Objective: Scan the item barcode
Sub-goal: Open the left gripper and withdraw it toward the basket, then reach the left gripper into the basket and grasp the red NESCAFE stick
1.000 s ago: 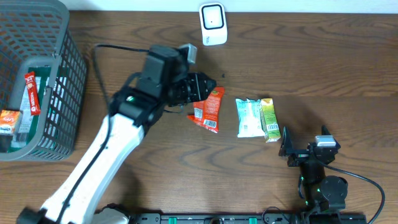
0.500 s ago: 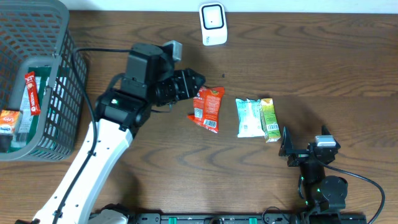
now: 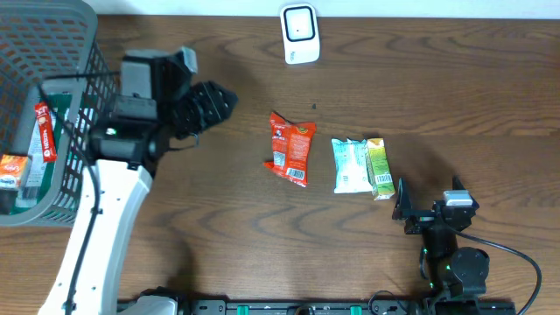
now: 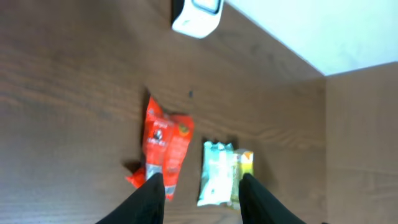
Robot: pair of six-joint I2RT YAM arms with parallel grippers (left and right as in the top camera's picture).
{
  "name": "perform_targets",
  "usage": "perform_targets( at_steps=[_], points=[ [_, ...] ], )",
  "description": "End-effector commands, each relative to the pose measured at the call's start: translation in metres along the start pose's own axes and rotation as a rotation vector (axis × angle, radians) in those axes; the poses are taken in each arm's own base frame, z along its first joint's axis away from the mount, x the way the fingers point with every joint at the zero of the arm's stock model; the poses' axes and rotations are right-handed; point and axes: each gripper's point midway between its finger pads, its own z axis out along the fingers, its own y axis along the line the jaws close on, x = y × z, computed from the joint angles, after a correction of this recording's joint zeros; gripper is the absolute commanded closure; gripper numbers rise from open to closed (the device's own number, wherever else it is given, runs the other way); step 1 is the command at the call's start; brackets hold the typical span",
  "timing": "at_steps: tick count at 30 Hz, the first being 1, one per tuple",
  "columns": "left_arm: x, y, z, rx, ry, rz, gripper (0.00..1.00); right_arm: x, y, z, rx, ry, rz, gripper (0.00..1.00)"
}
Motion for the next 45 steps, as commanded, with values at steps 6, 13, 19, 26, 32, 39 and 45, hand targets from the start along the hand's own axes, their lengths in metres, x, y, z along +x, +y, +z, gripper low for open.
perform_targets(
  at_steps=[6,13,19,26,32,39,45],
  points=[
    [-0.057,-0.025,-0.092,-0.175,-0.240,0.116,0.59,0.000,-0.001,0.000,0.004,-0.002,0.003,0.01],
    [-0.089,0.010,-0.144,-0.444,-0.434,0.096,0.45,0.000,-0.001,0.000,0.004,-0.002,0.003,0.01],
    [-0.114,0.057,-0.167,-0.653,-0.538,0.025,0.26,0.000,-0.001,0.000,0.004,-0.002,0.003,0.01],
    [-0.129,0.102,-0.173,-0.797,-0.503,0.027,0.24,0.000,-0.001,0.000,0.004,-0.002,0.003,0.01],
    [-0.135,0.149,-0.154,-0.885,-0.399,-0.011,0.17,0.000,-0.001,0.000,0.004,-0.002,0.003,0.01],
    [-0.151,0.176,-0.158,-0.827,-0.419,-0.090,0.16,0.000,-0.001,0.000,0.004,-0.002,0.003,0.01],
    [-0.161,0.202,-0.182,-0.804,-0.475,-0.170,0.16,0.000,-0.001,0.000,0.004,-0.002,0.003,0.01]
  ],
)
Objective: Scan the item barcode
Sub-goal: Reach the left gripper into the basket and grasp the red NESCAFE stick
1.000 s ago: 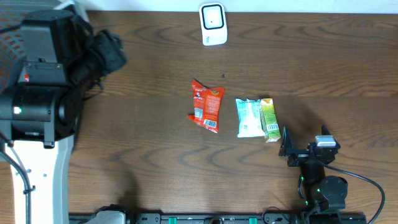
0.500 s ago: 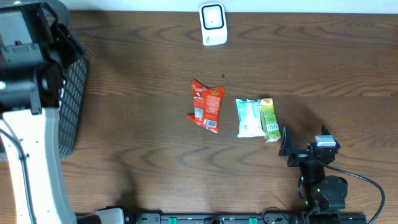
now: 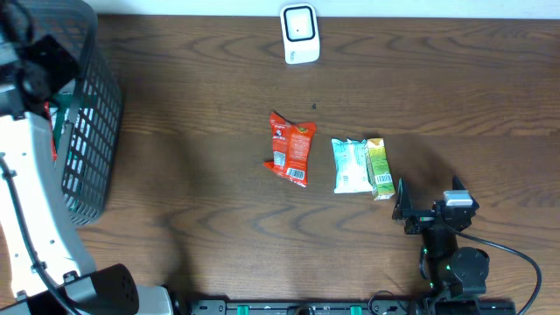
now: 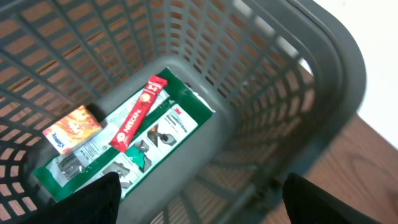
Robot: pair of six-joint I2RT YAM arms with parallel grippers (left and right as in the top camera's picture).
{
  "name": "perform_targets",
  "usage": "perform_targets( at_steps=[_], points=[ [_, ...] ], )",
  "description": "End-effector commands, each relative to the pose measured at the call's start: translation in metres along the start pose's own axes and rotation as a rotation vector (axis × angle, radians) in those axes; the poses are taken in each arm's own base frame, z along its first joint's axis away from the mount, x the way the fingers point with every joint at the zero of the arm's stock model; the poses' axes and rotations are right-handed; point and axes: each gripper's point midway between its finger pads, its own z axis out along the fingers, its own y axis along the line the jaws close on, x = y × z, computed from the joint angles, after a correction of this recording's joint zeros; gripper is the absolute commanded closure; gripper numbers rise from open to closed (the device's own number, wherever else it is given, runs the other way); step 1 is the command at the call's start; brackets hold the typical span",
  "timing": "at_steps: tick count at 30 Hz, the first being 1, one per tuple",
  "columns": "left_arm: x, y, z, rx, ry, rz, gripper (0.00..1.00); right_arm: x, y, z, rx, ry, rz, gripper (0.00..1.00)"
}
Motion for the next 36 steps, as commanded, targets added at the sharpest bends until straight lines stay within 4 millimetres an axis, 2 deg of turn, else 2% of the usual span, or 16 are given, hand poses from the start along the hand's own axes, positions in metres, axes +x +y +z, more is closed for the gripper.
perform_targets(
  at_steps=[1,5,9,10,11,15,20,24,29,36],
  points=[
    [-0.011,0.016,0.000,0.014,-0.010,-0.034,0.16,0.000,-0.001,0.000,0.004,-0.002,0.003,0.01],
    [-0.013,0.046,0.017,-0.046,0.014,-0.082,0.16,0.000,-0.001,0.000,0.004,-0.002,0.003,0.01],
    [-0.002,0.068,0.049,-0.102,0.088,-0.108,0.19,0.000,-0.001,0.000,0.004,-0.002,0.003,0.01],
    [0.007,0.075,0.067,-0.122,0.133,-0.097,0.28,0.000,-0.001,0.000,0.004,-0.002,0.003,0.01],
    [0.017,0.081,0.088,-0.140,0.187,-0.072,0.33,0.000,-0.001,0.000,0.004,-0.002,0.003,0.01],
    [0.039,0.093,0.125,-0.171,0.283,-0.044,0.33,0.000,-0.001,0.000,0.004,-0.002,0.003,0.01],
    [0.064,0.111,0.161,-0.209,0.382,-0.060,0.33,0.000,-0.001,0.000,0.004,-0.002,0.003,0.01],
    [0.084,0.123,0.186,-0.232,0.446,-0.070,0.33,0.000,-0.001,0.000,0.004,-0.002,0.003,0.01],
    [0.099,0.128,0.213,-0.233,0.485,-0.037,0.33,0.000,-0.001,0.000,0.004,-0.002,0.003,0.01],
    [0.113,0.131,0.238,-0.234,0.505,-0.028,0.33,0.000,-0.001,0.000,0.004,-0.002,0.003,0.01]
  ],
)
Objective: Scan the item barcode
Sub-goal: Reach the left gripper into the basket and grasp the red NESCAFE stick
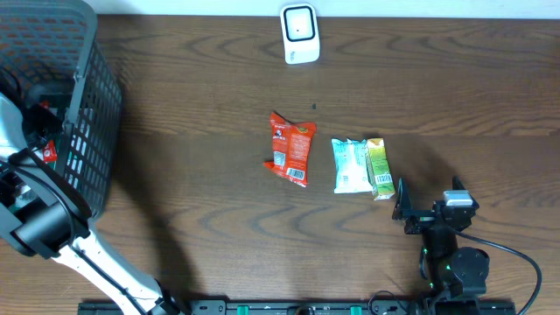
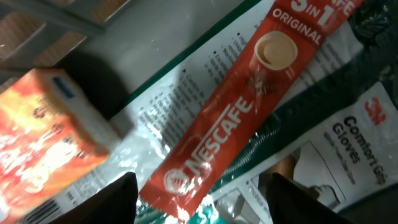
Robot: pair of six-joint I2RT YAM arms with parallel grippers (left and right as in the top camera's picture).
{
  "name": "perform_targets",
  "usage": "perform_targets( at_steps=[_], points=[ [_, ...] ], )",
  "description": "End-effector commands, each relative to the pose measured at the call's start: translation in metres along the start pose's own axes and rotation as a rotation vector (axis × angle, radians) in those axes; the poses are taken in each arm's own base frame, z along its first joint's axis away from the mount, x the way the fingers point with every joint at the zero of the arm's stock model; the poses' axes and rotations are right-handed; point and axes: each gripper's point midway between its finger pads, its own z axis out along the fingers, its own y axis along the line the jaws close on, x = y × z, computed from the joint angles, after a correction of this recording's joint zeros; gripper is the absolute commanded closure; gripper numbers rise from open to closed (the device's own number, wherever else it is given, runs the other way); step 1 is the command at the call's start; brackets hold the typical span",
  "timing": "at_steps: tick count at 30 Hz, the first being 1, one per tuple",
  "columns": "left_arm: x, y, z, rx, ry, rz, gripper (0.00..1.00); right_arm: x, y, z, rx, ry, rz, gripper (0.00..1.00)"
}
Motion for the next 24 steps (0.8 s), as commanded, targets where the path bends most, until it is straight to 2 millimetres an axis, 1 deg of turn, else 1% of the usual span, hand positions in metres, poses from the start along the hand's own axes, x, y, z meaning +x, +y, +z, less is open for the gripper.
perform_targets(
  at_steps=[1,8,9,12,13,14,17,19,20,21,22,24],
  points=[
    [0.003,0.000,0.014,-0.003,0.021,0.017,0.33,0.000,-0.001,0.000,0.004,-0.002,0.003,0.01],
    [0.011,0.000,0.036,-0.011,0.059,0.020,0.33,0.000,-0.001,0.000,0.004,-0.002,0.003,0.01],
    [0.012,-0.001,0.038,-0.012,0.063,0.021,0.36,0.000,-0.001,0.000,0.004,-0.002,0.003,0.01],
    [0.012,-0.002,0.041,-0.004,0.063,0.021,0.61,0.000,-0.001,0.000,0.004,-0.002,0.003,0.01],
    [0.010,-0.003,0.040,0.000,0.059,0.020,0.65,0.000,-0.001,0.000,0.004,-0.002,0.003,0.01],
    [0.010,-0.003,0.040,0.001,0.055,0.020,0.71,0.000,-0.001,0.000,0.004,-0.002,0.003,0.01],
    [0.008,-0.003,0.038,0.003,0.050,0.019,0.73,0.000,-0.001,0.000,0.004,-0.002,0.003,0.01],
    [0.006,-0.003,0.033,0.005,0.042,0.018,0.76,0.000,-0.001,0.000,0.004,-0.002,0.003,0.01],
    [0.004,-0.003,0.028,0.006,0.035,0.017,0.80,0.000,-0.001,0.000,0.004,-0.002,0.003,0.01],
    [0.000,-0.004,0.020,0.011,0.020,0.011,0.86,0.000,-0.001,0.000,0.004,-0.002,0.003,0.01],
    [-0.001,-0.004,0.016,0.016,0.013,0.010,0.89,0.000,-0.001,0.000,0.004,-0.002,0.003,0.01],
    [-0.008,-0.008,-0.002,0.049,-0.023,0.003,0.93,0.000,-0.001,0.000,0.004,-0.002,0.003,0.01]
  ],
)
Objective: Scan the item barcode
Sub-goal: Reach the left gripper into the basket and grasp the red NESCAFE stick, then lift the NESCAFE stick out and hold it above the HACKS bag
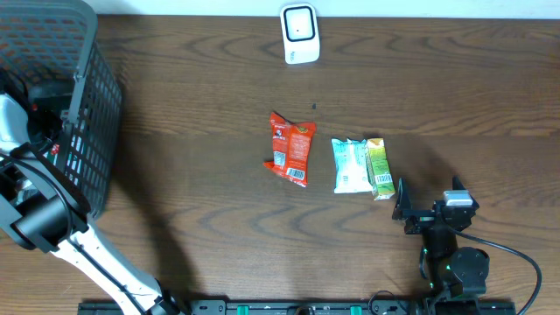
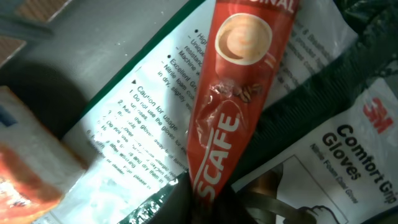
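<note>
A red Nescafe coffee stick lies in the grey basket on top of a green and white 3M gloves pack. My left gripper is down inside the basket, shut on the stick's lower end. In the overhead view the left arm reaches over the basket's rim, and a bit of red shows through the mesh. The white scanner stands at the table's far edge. My right gripper rests at the front right, too small to tell its jaws.
An orange box lies beside the stick in the basket. On the table's middle lie a red snack pack, a teal and white pack and a green carton.
The left gripper's fingers stood open on either side of the stick; now they are shut on its lower end, and the camera is closer to it.
My left gripper was open over the table beside the basket, facing the packs. Then it hung open above the basket's contents. Then it was low in the basket, open around the coffee stick, and now it is shut on the stick. The right arm stayed still.
</note>
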Robot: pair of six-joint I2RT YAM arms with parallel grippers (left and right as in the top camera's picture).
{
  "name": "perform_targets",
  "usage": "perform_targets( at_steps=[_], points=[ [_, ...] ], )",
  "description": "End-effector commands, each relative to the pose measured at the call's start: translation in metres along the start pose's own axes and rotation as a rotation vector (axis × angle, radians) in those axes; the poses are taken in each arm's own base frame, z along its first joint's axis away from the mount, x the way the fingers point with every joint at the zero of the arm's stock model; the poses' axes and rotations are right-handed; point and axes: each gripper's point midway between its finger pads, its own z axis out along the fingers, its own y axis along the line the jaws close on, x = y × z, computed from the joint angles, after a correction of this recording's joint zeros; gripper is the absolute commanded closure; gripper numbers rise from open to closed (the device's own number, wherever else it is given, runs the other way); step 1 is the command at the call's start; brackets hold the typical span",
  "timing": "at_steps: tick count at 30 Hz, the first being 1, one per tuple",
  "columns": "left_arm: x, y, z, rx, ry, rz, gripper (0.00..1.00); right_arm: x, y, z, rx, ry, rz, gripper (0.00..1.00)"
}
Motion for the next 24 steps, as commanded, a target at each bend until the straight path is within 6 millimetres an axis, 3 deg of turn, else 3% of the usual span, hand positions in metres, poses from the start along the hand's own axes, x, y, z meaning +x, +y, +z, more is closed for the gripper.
perform_targets(
  at_steps=[1,4,7,11,14,20,24],
  points=[
    [-0.013,-0.004,-0.036,0.051,-0.065,-0.009,0.93,0.000,-0.001,0.000,0.004,-0.002,0.003,0.01],
    [-0.023,-0.009,-0.074,0.103,-0.139,-0.038,0.93,0.000,-0.001,0.000,0.004,-0.002,0.003,0.01],
    [-0.033,-0.007,-0.129,0.143,-0.248,-0.096,0.93,0.000,-0.001,0.000,0.004,-0.002,0.003,0.01],
    [-0.030,-0.002,-0.187,0.179,-0.341,-0.150,0.93,0.000,-0.001,0.000,0.004,-0.002,0.003,0.01],
    [-0.010,-0.006,-0.227,0.265,-0.341,-0.208,0.93,0.000,-0.001,0.000,0.004,-0.002,0.003,0.01],
    [0.059,-0.062,-0.302,0.689,-0.192,-0.059,0.93,0.000,-0.001,0.000,0.004,-0.002,0.003,0.01],
    [0.103,-0.087,-0.337,0.873,-0.080,0.012,0.93,0.000,-0.001,0.000,0.004,-0.002,0.003,0.01]
  ],
)
